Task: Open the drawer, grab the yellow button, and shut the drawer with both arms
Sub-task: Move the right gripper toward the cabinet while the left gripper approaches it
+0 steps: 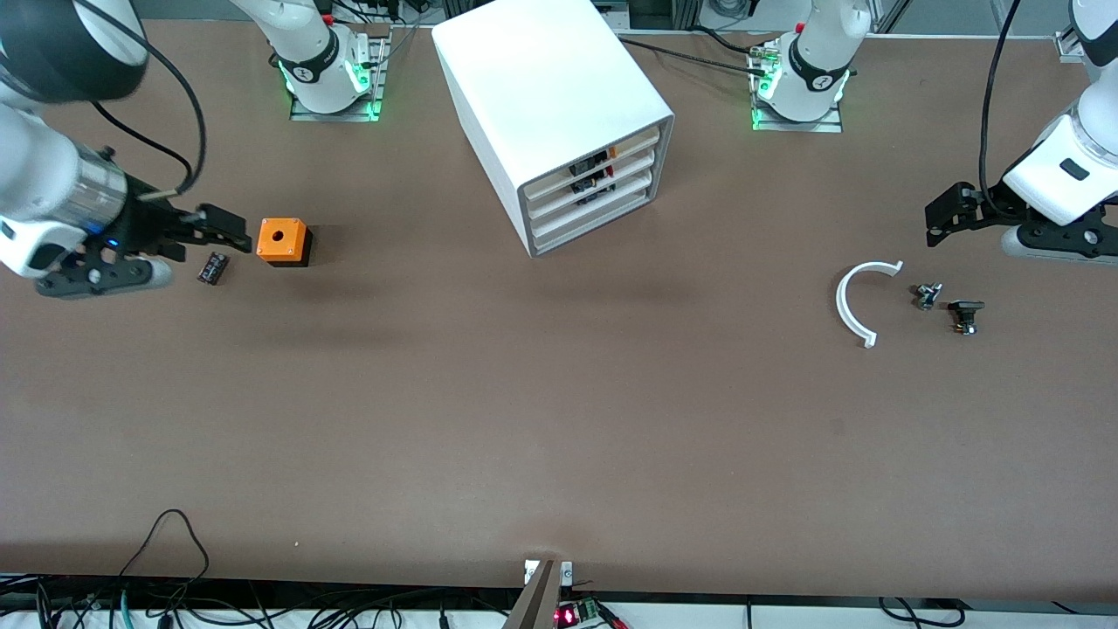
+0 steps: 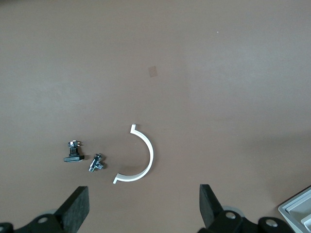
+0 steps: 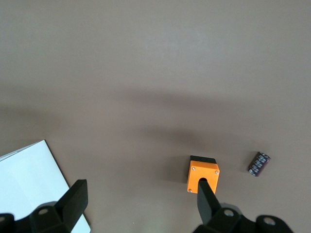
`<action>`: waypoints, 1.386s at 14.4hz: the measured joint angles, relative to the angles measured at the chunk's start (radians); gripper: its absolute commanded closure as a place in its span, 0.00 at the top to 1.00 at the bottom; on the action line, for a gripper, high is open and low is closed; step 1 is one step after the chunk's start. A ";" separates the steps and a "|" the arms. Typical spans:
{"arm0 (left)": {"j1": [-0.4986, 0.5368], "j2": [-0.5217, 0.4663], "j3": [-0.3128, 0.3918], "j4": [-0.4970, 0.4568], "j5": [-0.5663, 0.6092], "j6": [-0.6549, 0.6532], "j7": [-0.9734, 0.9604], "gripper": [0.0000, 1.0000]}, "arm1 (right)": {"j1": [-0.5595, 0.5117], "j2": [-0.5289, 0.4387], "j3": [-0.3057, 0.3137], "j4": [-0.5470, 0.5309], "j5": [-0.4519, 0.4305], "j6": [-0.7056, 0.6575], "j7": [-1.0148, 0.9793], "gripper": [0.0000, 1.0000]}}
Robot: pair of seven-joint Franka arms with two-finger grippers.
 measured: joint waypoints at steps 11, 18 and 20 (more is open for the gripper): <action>-0.025 0.019 -0.004 -0.015 -0.168 -0.221 0.003 1.00 | 0.088 0.114 0.003 0.008 0.002 0.130 0.036 1.00; -0.028 0.072 -0.041 -0.030 -0.366 -0.347 0.013 1.00 | 0.237 0.157 0.008 0.126 0.003 0.147 0.346 1.00; -0.028 0.095 -0.043 -0.032 -0.435 -0.347 0.049 0.97 | 0.263 0.175 0.008 0.155 0.003 0.147 0.456 1.00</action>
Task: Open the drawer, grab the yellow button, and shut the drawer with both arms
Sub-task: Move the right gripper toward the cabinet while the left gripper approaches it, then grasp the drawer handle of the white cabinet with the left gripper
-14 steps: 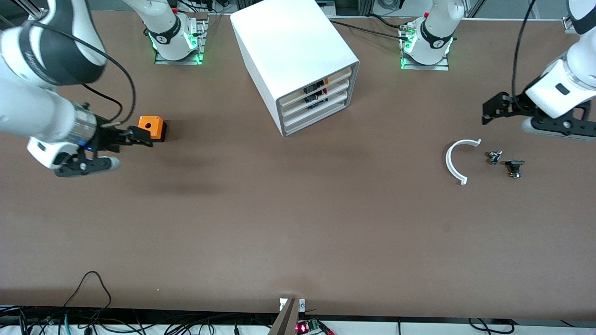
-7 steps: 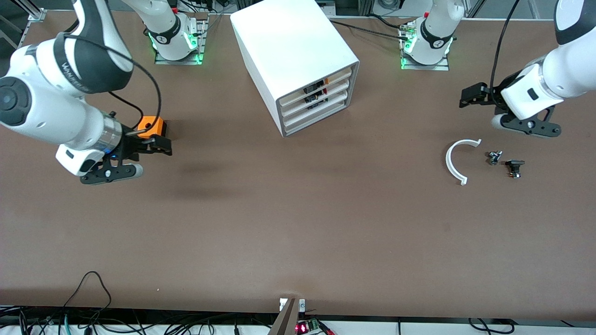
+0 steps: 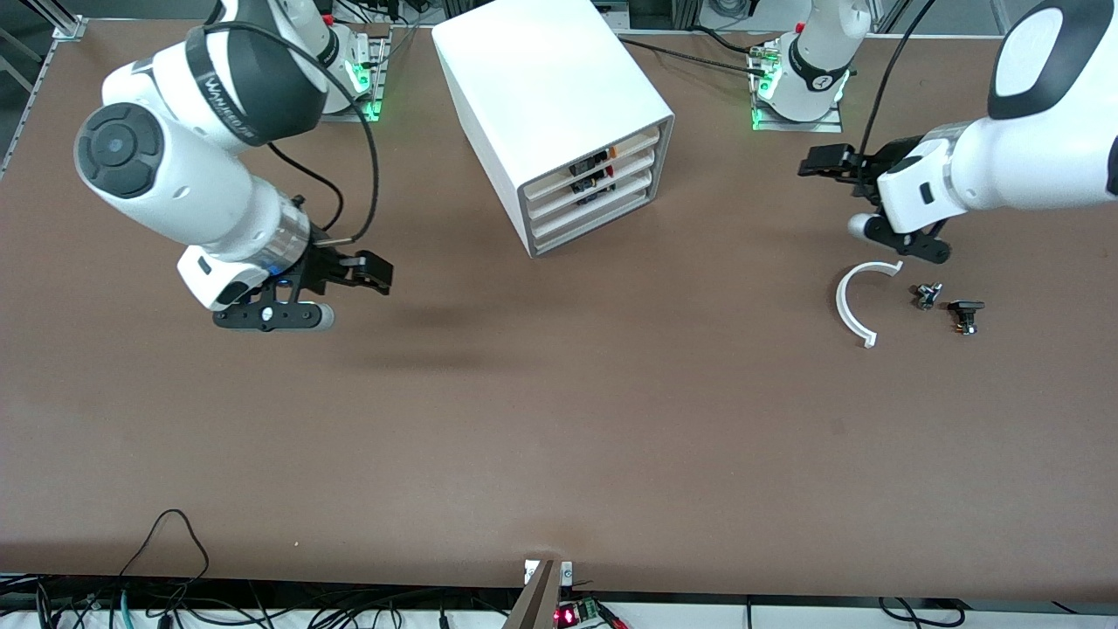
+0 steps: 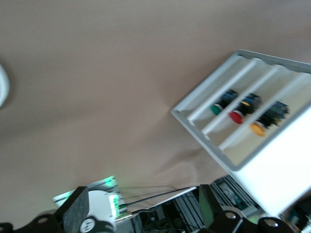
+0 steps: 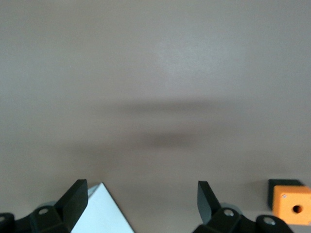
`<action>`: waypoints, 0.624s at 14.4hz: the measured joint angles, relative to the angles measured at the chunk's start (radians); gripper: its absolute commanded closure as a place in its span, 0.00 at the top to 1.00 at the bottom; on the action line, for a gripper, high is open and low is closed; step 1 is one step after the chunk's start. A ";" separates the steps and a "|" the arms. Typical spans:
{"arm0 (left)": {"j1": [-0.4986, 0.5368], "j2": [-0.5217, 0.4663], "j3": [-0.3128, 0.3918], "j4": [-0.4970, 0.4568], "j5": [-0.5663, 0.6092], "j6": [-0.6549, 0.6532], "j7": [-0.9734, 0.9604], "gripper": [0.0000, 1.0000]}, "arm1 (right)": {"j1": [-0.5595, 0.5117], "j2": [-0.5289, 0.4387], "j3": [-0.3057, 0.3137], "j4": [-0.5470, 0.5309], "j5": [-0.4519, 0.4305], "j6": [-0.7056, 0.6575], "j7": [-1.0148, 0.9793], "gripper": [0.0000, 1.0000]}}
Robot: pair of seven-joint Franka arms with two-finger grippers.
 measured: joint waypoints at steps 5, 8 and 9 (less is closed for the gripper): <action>0.017 0.083 0.003 -0.073 -0.253 0.052 0.194 0.81 | 0.087 0.044 0.000 0.064 0.000 0.000 0.312 1.00; 0.027 0.099 0.002 -0.255 -0.464 0.208 0.360 0.81 | 0.139 0.064 0.000 0.084 0.000 0.001 0.478 1.00; 0.028 0.099 -0.004 -0.316 -0.522 0.251 0.409 0.81 | 0.151 0.069 0.000 0.089 0.000 0.004 0.534 1.00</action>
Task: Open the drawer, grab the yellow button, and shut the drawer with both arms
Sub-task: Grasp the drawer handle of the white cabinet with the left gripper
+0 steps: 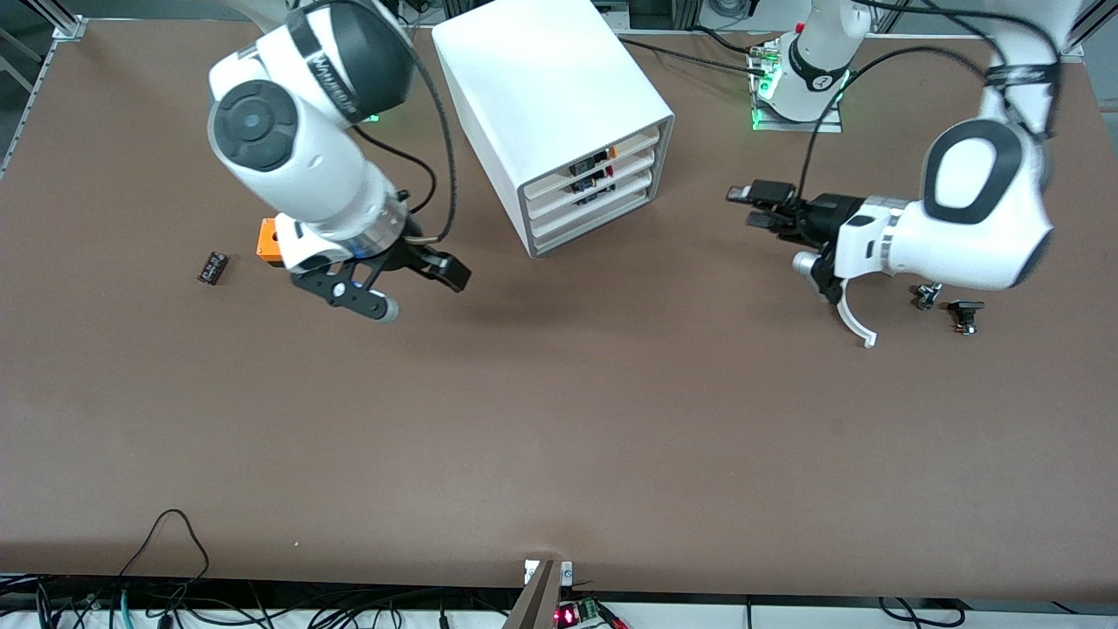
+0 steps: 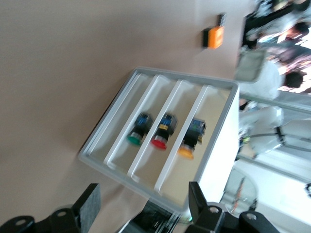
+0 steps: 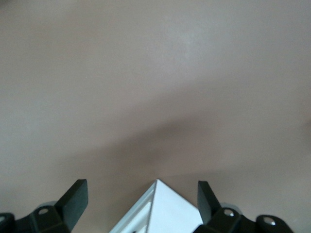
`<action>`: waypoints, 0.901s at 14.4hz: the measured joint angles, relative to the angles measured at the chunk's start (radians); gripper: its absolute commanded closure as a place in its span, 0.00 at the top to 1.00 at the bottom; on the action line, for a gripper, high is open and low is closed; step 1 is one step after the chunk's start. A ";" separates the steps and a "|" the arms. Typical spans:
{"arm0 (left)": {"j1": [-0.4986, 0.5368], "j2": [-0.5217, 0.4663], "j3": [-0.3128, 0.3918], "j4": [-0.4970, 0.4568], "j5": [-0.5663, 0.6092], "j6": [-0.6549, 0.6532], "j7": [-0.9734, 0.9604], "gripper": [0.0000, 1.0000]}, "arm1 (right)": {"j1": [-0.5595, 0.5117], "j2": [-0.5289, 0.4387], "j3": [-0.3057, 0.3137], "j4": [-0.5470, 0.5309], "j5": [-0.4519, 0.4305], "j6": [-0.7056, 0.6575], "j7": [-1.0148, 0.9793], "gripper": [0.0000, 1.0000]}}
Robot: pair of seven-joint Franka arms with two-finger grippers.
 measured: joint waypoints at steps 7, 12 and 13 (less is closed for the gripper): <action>-0.003 -0.006 -0.132 -0.246 -0.298 0.149 0.279 0.62 | 0.018 0.021 -0.001 0.022 0.095 0.092 0.292 1.00; -0.004 -0.011 -0.181 -0.287 -0.322 0.144 0.347 0.59 | 0.015 0.022 -0.008 0.022 0.198 0.152 0.352 1.00; -0.004 -0.011 -0.182 -0.300 -0.328 0.143 0.370 0.59 | 0.014 0.022 -0.008 0.022 0.205 0.157 0.362 1.00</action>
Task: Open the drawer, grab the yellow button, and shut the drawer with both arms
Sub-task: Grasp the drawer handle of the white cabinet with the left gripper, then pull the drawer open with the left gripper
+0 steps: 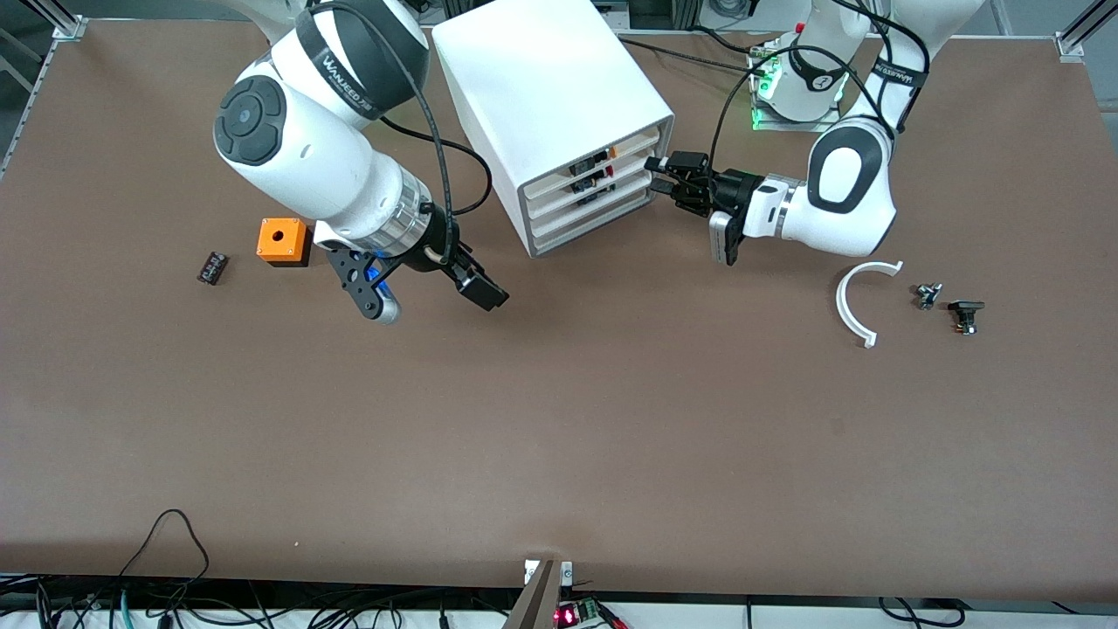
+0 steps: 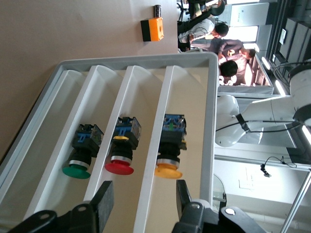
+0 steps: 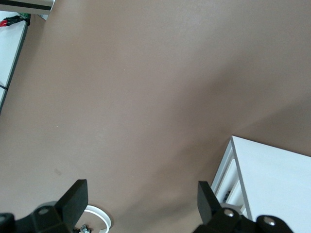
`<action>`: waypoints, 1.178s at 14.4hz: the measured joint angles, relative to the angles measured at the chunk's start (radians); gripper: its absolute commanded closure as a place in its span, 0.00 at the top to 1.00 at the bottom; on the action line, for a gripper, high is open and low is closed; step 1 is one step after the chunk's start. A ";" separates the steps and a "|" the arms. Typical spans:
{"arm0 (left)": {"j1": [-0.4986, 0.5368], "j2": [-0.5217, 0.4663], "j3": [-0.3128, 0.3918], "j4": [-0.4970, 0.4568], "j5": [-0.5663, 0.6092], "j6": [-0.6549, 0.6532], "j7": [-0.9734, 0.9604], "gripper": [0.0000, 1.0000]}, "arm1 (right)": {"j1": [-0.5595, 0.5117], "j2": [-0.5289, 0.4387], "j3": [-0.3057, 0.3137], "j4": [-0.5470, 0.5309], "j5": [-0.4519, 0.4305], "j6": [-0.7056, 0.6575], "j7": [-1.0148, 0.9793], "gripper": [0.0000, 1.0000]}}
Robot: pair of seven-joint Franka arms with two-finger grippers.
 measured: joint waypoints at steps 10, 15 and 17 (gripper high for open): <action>-0.005 0.003 -0.076 -0.113 -0.142 0.010 0.195 0.17 | 0.004 0.004 0.000 0.000 0.084 0.091 0.130 1.00; -0.004 0.014 -0.082 -0.116 -0.142 0.020 0.219 0.00 | 0.024 0.013 0.004 0.000 0.085 0.146 0.213 1.00; 0.001 0.014 -0.079 -0.111 -0.142 0.022 0.219 0.00 | 0.058 0.021 0.005 0.000 0.084 0.175 0.252 1.00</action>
